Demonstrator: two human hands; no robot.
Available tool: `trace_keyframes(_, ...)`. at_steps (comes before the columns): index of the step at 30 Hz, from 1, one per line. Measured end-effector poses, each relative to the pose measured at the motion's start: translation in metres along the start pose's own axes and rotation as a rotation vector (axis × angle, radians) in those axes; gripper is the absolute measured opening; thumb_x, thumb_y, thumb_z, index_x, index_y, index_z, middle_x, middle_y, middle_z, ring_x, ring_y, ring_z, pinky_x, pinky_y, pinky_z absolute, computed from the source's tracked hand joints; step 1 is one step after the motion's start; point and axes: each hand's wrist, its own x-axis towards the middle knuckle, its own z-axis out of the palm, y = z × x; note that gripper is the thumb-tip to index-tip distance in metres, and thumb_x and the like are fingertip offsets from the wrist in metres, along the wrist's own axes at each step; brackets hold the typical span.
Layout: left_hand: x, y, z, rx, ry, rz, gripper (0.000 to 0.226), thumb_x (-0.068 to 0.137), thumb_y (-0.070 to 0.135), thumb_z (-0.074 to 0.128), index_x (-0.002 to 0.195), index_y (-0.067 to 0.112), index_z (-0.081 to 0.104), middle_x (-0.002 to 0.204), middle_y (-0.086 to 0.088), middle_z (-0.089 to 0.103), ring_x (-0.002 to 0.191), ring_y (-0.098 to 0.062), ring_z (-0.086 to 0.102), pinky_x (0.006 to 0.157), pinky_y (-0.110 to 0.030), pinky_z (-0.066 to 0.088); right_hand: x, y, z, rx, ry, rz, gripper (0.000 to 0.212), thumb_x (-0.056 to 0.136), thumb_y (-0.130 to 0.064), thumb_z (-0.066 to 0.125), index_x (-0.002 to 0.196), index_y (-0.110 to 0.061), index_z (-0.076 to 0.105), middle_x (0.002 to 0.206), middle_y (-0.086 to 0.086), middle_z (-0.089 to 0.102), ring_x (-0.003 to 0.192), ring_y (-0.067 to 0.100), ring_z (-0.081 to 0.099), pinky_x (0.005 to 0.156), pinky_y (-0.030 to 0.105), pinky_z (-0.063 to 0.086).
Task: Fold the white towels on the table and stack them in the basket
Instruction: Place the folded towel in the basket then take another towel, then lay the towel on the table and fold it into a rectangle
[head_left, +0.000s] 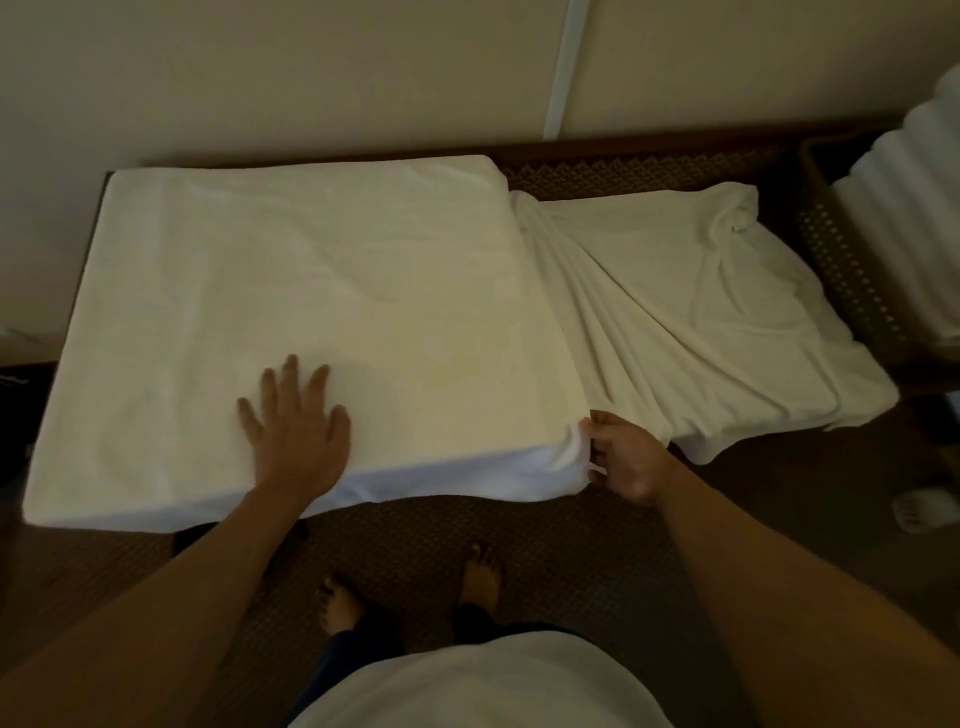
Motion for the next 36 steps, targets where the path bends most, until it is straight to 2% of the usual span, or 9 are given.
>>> trace_keyframes(3,-0.004,0.024,0.009,0.040,-0.063,0.190,0.072,0.095,0.060,0.015,0.161,0.031,0.023,0.172,-0.004,0.003,0.157,-0.029,-0.004,0.121,-0.060,-0.005,0.002,-0.003,-0.002,-0.012,0.000,-0.023,0.016,0.102,-0.027,0.060,0.113,-0.022,0.070,0.100,0.000,0.070,0.087,0.017,0.058,0.067,0.031,0.041)
trace_keyframes(11,0.001,0.011,0.022,0.199,-0.158,0.226,0.074,0.093,0.072,-0.001,0.160,0.043,-0.006,0.169,0.007,-0.019,0.157,-0.025,-0.012,0.120,-0.063,0.000,0.007,-0.001,-0.003,-0.035,0.330,-0.197,0.012,0.092,-0.007,0.073,0.094,-0.019,0.074,0.099,0.001,0.071,0.096,0.017,0.062,0.073,0.030,0.050)
trace_keyframes(14,0.000,0.015,0.017,0.101,-0.053,0.252,0.070,0.097,0.066,0.019,0.159,0.036,0.027,0.170,-0.003,0.015,0.155,-0.031,0.015,0.118,-0.060,0.014,0.006,-0.007,0.001,-0.006,0.279,-0.142,0.019,0.090,-0.008,0.074,0.106,-0.017,0.074,0.102,0.006,0.073,0.093,0.019,0.065,0.074,0.031,0.051)
trace_keyframes(16,-0.004,0.014,0.013,0.024,0.092,0.429,0.060,0.096,0.061,0.038,0.139,0.024,0.060,0.145,-0.007,0.052,0.133,-0.034,0.048,0.103,-0.053,0.035,0.006,-0.014,0.002,0.004,0.259,-0.066,0.019,0.089,-0.013,0.069,0.107,-0.015,0.074,0.104,0.006,0.071,0.091,0.020,0.064,0.070,0.032,0.048)
trace_keyframes(18,-0.008,0.009,0.016,-0.010,0.158,0.646,0.050,0.095,0.057,0.050,0.120,0.020,0.072,0.121,-0.004,0.064,0.108,-0.031,0.061,0.087,-0.046,0.042,0.005,-0.020,0.005,-0.003,0.225,-0.013,0.018,0.091,-0.025,0.068,0.103,-0.014,0.073,0.102,0.005,0.071,0.091,0.020,0.062,0.072,0.032,0.045)
trace_keyframes(23,-0.001,0.007,0.025,-0.072,0.129,0.767,0.025,0.096,0.037,0.059,0.093,0.017,0.074,0.093,0.001,0.067,0.076,-0.026,0.059,0.066,-0.040,0.045,0.013,-0.024,0.014,-0.069,0.306,-0.031,0.036,0.091,-0.042,0.073,0.114,-0.014,0.071,0.114,0.003,0.070,0.108,0.022,0.062,0.074,0.032,0.046)
trace_keyframes(26,0.002,0.013,0.024,-0.037,0.154,0.786,0.027,0.095,0.031,0.054,0.084,0.015,0.072,0.082,0.000,0.066,0.067,-0.025,0.056,0.062,-0.035,0.041,0.012,-0.024,0.018,-0.131,0.340,-0.127,0.023,0.098,-0.037,0.066,0.095,-0.015,0.073,0.102,0.006,0.068,0.090,0.022,0.058,0.071,0.031,0.045)
trace_keyframes(31,-0.004,0.004,0.021,-0.005,0.221,0.735,0.026,0.095,0.028,0.053,0.082,0.014,0.071,0.079,0.000,0.063,0.066,-0.023,0.052,0.064,-0.033,0.034,0.014,-0.019,0.026,-0.290,0.479,-0.273,0.039,0.103,-0.024,0.055,0.081,0.005,0.068,0.079,0.011,0.057,0.079,0.022,0.053,0.068,0.029,0.044)
trace_keyframes(36,-0.008,0.004,0.019,0.015,0.207,0.726,0.026,0.096,0.030,0.053,0.085,0.016,0.071,0.083,0.000,0.063,0.070,-0.024,0.054,0.066,-0.033,0.033,0.021,-0.018,0.040,-0.419,0.565,-0.301,0.043,0.105,-0.021,0.046,0.064,-0.010,0.050,0.068,0.006,0.051,0.069,0.022,0.051,0.070,0.032,0.042)
